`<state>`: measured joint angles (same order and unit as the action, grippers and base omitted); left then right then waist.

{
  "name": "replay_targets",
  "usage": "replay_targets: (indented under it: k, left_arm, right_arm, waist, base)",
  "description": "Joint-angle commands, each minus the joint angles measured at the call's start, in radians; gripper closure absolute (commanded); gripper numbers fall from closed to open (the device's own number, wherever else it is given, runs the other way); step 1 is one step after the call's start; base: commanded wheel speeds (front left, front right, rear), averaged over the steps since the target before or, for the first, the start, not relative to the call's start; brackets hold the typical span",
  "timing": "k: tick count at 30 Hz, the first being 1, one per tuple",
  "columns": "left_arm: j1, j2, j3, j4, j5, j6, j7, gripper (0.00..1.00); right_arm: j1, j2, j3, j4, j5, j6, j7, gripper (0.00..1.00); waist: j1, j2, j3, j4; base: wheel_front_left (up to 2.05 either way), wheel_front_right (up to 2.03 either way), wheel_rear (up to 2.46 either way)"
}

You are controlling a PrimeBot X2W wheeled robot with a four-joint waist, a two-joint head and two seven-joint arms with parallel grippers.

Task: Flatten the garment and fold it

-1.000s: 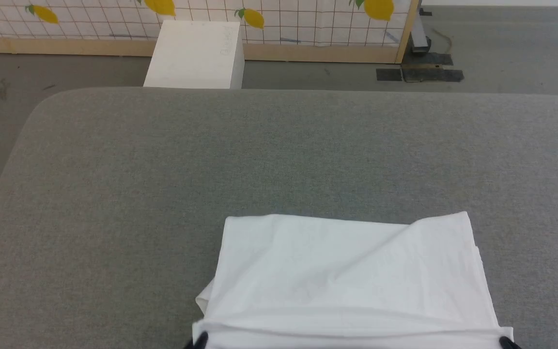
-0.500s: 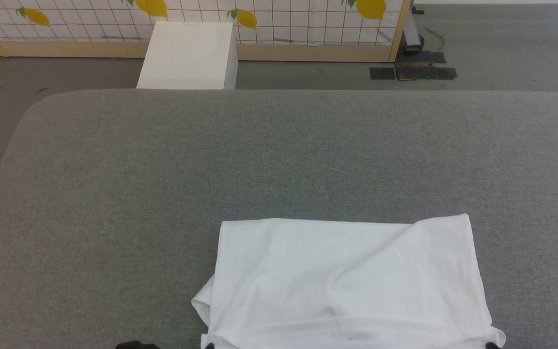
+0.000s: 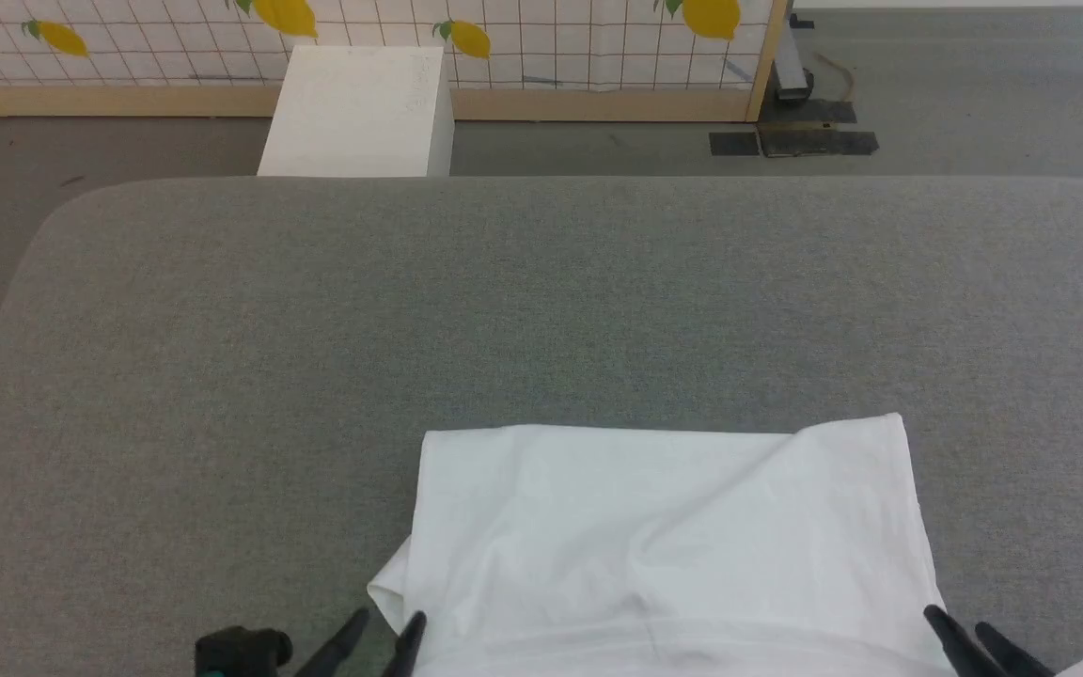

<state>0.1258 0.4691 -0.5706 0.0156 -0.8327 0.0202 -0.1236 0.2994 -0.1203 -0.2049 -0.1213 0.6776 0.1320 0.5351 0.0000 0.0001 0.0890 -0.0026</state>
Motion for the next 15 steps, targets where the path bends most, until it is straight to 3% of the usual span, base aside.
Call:
replay_targets:
  k: [1,7,10,15]
  left_arm:
    - [0.009,0.006,0.021,-0.021,0.004,0.021,-0.024,0.00]
    - [0.031,0.009,0.122,-0.121,0.096,0.143,-0.120,0.00]
    - [0.036,-0.031,0.210,-0.187,0.176,0.202,-0.136,0.00]
    - [0.090,-0.147,0.367,-0.298,0.323,0.211,-0.138,0.00]
  right_arm:
    - [0.002,-0.012,-0.004,-0.026,0.009,-0.001,-0.012,0.00]
    - [-0.005,-0.038,-0.046,-0.112,-0.041,-0.001,-0.084,0.00]
    - [-0.018,-0.040,-0.053,-0.112,-0.088,-0.001,-0.105,0.00]
    - [-0.042,-0.051,-0.035,-0.067,-0.141,-0.001,-0.087,0.00]
  waist:
    - [0.0000,-0.0001,-0.004,0.001]
    - [0.0000,-0.0001,-0.022,0.004]
    - [0.0000,-0.0001,-0.028,0.006]
    - [0.0000,-0.0001,-0.034,0.012]
  base:
    - [0.00,0.00,0.00]
    - [0.00,0.00,0.00]
    - [0.00,0.00,0.00]
    - [0.00,0.00,0.00]
